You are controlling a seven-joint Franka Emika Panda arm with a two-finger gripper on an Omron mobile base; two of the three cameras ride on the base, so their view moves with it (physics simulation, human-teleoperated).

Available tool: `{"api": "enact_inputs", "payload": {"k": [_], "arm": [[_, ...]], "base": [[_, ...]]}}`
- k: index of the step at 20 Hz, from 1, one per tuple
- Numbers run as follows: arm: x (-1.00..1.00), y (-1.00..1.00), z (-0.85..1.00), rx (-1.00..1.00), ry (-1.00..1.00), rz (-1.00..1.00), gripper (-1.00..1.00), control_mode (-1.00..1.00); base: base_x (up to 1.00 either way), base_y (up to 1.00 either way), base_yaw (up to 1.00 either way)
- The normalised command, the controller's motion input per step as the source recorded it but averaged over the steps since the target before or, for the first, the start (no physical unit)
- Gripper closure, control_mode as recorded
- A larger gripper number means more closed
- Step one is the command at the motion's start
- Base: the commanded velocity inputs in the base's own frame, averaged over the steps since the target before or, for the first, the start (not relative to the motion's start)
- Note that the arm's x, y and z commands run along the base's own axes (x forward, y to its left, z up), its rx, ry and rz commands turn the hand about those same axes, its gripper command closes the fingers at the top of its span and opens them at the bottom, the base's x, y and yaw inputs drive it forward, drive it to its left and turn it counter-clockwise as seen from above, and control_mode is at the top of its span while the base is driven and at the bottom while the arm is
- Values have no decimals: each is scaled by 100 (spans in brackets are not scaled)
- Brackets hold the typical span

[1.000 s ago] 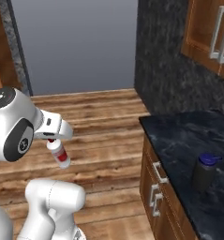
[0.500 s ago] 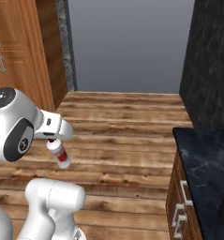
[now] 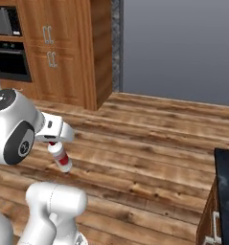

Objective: Move the drinks to the dining counter.

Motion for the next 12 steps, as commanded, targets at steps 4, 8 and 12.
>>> {"api": "enact_inputs", "payload": {"k": [4, 8, 12], "arm": [[0, 0, 0, 0, 0, 0, 100, 100], [0, 0, 0, 0, 0, 0, 100, 100], [0, 0, 0, 0, 0, 0, 100, 100]], "base": [[0, 2, 41], [0, 5, 39], [0, 5, 38]]}}
